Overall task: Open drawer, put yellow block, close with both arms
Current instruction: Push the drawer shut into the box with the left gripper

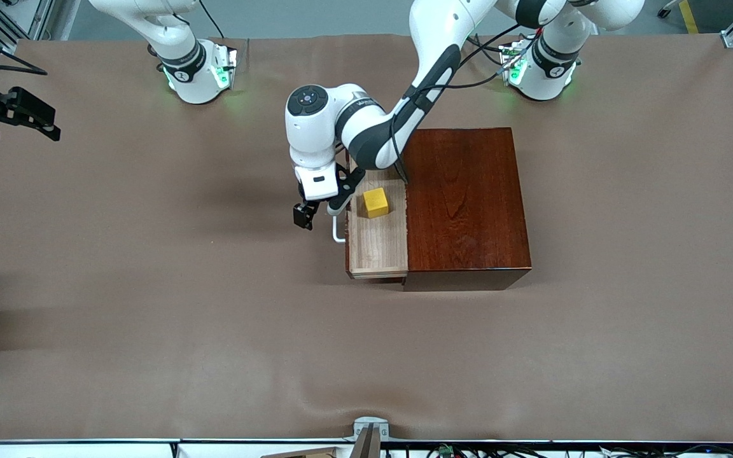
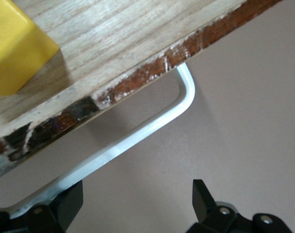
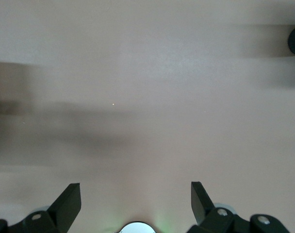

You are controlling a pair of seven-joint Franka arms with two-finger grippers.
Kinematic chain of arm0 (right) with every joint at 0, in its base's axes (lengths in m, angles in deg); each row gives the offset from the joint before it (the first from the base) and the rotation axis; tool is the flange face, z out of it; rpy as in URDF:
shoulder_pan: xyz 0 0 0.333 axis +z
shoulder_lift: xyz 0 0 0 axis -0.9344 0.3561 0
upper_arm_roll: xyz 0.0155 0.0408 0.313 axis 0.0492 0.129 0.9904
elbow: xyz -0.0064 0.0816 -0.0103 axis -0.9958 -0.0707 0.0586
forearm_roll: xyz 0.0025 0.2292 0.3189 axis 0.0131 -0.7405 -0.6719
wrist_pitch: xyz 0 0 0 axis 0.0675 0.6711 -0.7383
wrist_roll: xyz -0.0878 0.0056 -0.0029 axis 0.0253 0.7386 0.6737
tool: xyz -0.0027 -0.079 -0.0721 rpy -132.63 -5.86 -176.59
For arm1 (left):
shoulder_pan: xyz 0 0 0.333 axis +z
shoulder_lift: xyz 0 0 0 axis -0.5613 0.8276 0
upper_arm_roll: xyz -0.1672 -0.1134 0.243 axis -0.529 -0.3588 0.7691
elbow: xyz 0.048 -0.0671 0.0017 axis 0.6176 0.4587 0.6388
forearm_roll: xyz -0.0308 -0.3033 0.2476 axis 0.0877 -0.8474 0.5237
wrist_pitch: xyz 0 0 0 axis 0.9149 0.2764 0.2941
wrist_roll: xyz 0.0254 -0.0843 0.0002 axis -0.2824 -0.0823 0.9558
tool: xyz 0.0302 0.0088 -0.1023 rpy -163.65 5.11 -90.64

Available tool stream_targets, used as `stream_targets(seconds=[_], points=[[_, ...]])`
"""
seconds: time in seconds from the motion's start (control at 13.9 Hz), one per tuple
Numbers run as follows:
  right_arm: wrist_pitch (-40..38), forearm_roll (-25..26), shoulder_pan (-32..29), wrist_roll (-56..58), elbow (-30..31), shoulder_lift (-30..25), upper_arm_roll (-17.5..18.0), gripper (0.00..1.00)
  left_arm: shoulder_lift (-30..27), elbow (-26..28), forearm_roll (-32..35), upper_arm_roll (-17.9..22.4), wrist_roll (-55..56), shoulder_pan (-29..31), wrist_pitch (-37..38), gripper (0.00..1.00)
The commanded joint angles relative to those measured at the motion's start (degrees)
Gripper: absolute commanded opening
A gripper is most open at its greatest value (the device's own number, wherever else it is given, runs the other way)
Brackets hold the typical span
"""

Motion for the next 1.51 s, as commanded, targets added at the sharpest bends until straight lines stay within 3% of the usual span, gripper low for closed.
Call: stream_targets(seconds=[0.0,0.79,1.43], points=[[0.0,-1.2,-1.4,0.6,-0.1,-0.3,0.6,1.00,-0.2,-0.6,1.1,0.6,-0.8,2.4,5.8,1.00],[-0.1,-1.2,-1.4,0.6,0.0,-0.3,0.6,1.00,-1.6,-0.5,1.4,0.7,-2.3,5.7,20.0,1.00],[-0.1,-1.3,-1.6,0.6,0.1,-0.3,0.6,1.00,-2.3,-0.3,1.8,1.0,-2.2,7.2,23.9,1.00]])
